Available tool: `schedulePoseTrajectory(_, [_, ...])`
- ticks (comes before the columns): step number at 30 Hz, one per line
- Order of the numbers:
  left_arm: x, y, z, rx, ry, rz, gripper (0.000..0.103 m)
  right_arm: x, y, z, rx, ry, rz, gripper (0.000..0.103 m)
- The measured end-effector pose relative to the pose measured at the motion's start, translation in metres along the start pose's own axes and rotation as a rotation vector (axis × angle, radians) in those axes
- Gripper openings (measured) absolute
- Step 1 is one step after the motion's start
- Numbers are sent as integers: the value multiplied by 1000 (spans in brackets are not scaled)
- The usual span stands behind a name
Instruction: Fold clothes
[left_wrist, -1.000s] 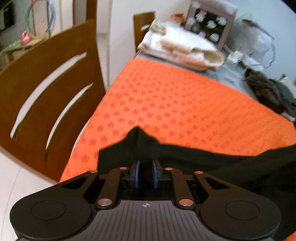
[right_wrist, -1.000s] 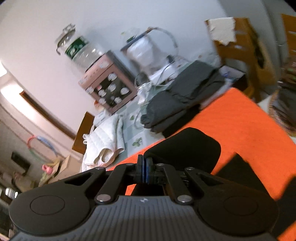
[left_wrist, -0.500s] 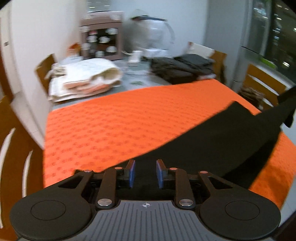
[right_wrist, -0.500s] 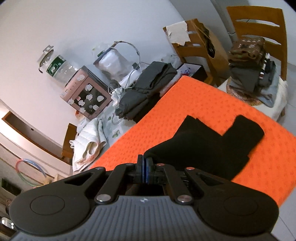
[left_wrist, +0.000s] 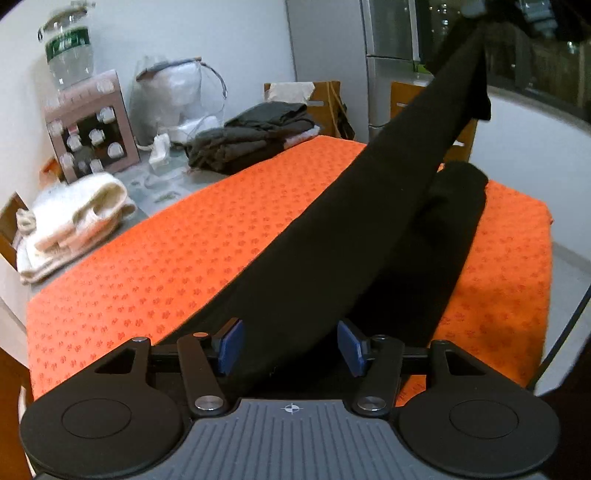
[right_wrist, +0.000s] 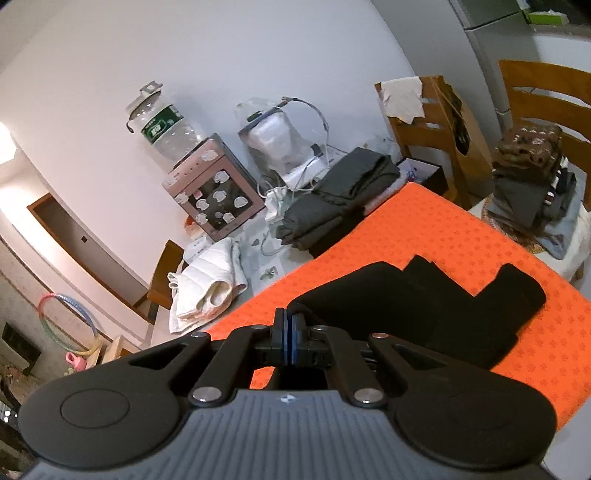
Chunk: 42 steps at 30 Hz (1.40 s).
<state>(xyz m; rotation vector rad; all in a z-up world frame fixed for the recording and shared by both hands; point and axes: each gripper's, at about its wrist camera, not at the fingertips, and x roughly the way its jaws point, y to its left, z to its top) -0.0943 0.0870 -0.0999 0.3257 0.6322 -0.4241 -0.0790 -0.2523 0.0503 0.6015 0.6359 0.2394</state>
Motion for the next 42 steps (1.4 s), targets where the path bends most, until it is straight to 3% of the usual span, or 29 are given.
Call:
schedulePoseTrajectory(2, [0, -10, 1, 49, -43, 75, 38, -2, 8, 1, -20, -7, 8, 3])
schedulePoseTrajectory(3, [-2, -11, 3, 51, -66, 100, 16, -4, 12, 2, -29, -10, 12, 3])
schedulePoseTrajectory(4, [-4, -12, 5, 52, -89, 126, 6, -5, 16, 3, -40, -15, 16, 3])
schedulePoseTrajectory(7, [-17, -6, 13, 18, -163, 177, 4, -9, 27, 12, -85, -39, 31, 3])
schedulePoseTrajectory(11, [-41, 9, 27, -20, -228, 234, 4, -17, 42, 26, -162, -58, 47, 3])
schedulePoseTrajectory(15, [-63, 21, 36, -60, -250, 213, 4, -28, 55, 36, -227, -53, 65, 3])
schedulePoseTrajectory(18, [-72, 22, 33, -71, -230, 175, 3, -32, 59, 37, -239, -23, 69, 3])
schedulePoseTrajectory(23, [-61, 17, 13, -79, -126, 110, 4, -26, 50, 23, -212, 48, 36, 3])
schedulePoseTrajectory(28, [-49, 16, -4, -93, -73, 80, 7, -13, 35, 13, -198, 58, -22, 3])
schedulePoseTrajectory(31, [-47, 23, -10, -102, -60, 75, 22, -2, 30, 17, -205, 54, -39, 3])
schedulePoseTrajectory(35, [-41, 39, -18, -110, -29, 44, 35, 24, 25, 27, -234, 55, -60, 3])
schedulePoseTrajectory(37, [-40, 43, -21, -96, -15, 14, 49, 40, 22, 34, -240, 61, -68, 3])
schedulePoseTrajectory(42, [-24, 39, -24, 14, 7, 23, 51, 81, 9, 49, -246, 92, -89, 3])
